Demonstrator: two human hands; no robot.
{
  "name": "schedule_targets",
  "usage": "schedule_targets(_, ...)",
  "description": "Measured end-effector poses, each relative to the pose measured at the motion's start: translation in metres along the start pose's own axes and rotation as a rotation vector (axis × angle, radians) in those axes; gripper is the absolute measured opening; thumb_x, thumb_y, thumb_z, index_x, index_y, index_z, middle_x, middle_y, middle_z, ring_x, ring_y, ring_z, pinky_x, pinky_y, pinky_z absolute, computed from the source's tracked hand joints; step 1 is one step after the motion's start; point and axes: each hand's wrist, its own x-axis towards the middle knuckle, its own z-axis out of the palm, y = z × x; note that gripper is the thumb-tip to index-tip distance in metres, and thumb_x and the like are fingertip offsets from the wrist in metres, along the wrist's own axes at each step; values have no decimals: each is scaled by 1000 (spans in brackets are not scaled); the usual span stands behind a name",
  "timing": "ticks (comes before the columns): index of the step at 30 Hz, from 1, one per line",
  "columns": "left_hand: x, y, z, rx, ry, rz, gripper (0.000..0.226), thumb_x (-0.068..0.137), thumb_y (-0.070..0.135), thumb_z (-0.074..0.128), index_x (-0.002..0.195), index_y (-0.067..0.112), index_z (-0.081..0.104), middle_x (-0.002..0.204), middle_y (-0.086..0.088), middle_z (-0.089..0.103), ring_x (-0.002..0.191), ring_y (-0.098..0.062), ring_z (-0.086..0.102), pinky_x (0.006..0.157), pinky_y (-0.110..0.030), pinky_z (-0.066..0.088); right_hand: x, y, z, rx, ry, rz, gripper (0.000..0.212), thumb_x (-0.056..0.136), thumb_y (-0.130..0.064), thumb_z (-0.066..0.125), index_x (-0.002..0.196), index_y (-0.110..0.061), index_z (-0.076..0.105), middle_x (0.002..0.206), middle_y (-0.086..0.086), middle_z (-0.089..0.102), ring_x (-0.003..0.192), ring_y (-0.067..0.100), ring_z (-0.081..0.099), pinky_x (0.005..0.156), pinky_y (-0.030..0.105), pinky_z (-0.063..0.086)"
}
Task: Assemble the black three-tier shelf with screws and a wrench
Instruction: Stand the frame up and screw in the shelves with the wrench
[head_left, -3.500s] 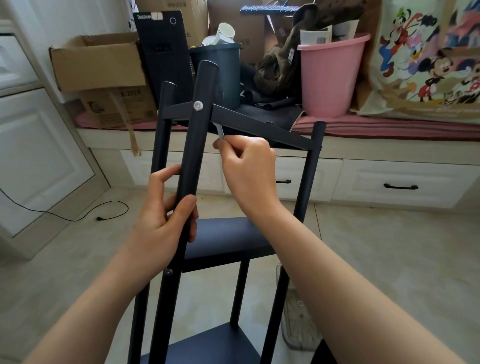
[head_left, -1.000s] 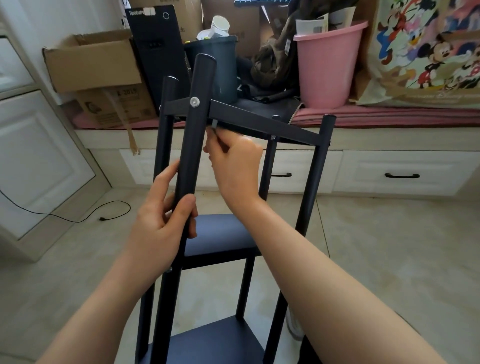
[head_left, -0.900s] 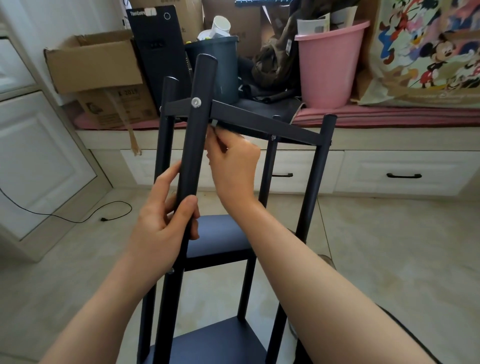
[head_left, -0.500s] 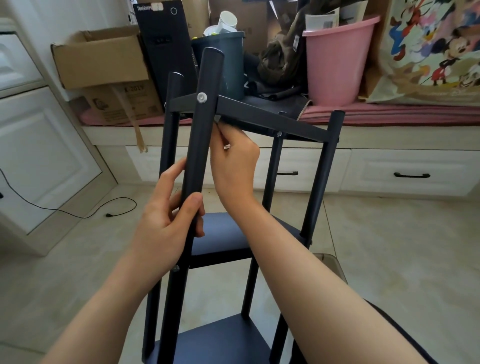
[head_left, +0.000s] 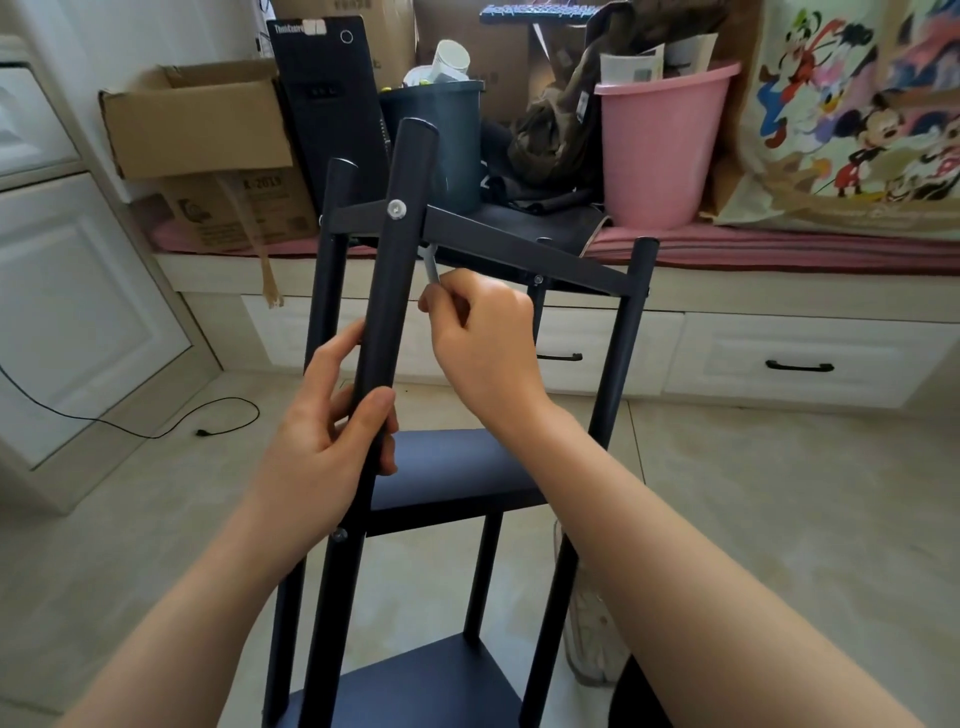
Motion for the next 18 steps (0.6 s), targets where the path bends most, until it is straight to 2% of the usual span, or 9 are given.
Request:
schedule_targets(2,1,0,0,5,7,-3,55,103,14,49,127,64,42,75,-13,58,60,-19,58,63,-31,59,0,0,-4,-17,-3,17,24,95,-12,55,79,-5,71,54,-9,53,50,8,47,52,23,37)
schedule_targets(4,2,-1,-1,14,11,-6,53,103,14,48,129,60,41,76,-13,59,61,-19,58,64,-31,59,0,0,-8,-34,-20,28,23,95,-13,55,81,-5,72,57,-5,57,53,13,51,55,29,43)
schedule_targets(7,4,-1,-4,16,18,-11,51,104,14,49,134,54,40,79,-13,61,62,-19,60,63,-21,54,-2,6,-18,-103,-57,33,23,95,-16,56,83,-6,72,68,4,66,63,23,58,62,41,50)
schedule_targets(12,3,-5,-11,32,19,-36,60,99,13,59,142,49,38,74,-13,61,64,-18,62,64,-14,51,-5,28,-46,-221,-83,82,22,93,-18,55,83,-11,73,63,-2,61,54,13,49,53,31,37)
schedule_targets(14,2,-8,-14,48,17,-50,65,98,11,60,145,49,35,73,-11,63,64,-18,64,66,-15,52,-5,40,-61,-246,-107,155,21,93,-18,56,84,-13,74,69,-1,65,58,15,53,55,32,41)
schedule_targets(18,2,-11,-20,53,20,-62,69,99,12,60,133,65,33,76,-8,65,68,-20,66,68,-12,51,-5,64,-88,-301,-209,314,24,93,-15,55,86,-13,77,78,-4,67,73,14,55,60,24,38)
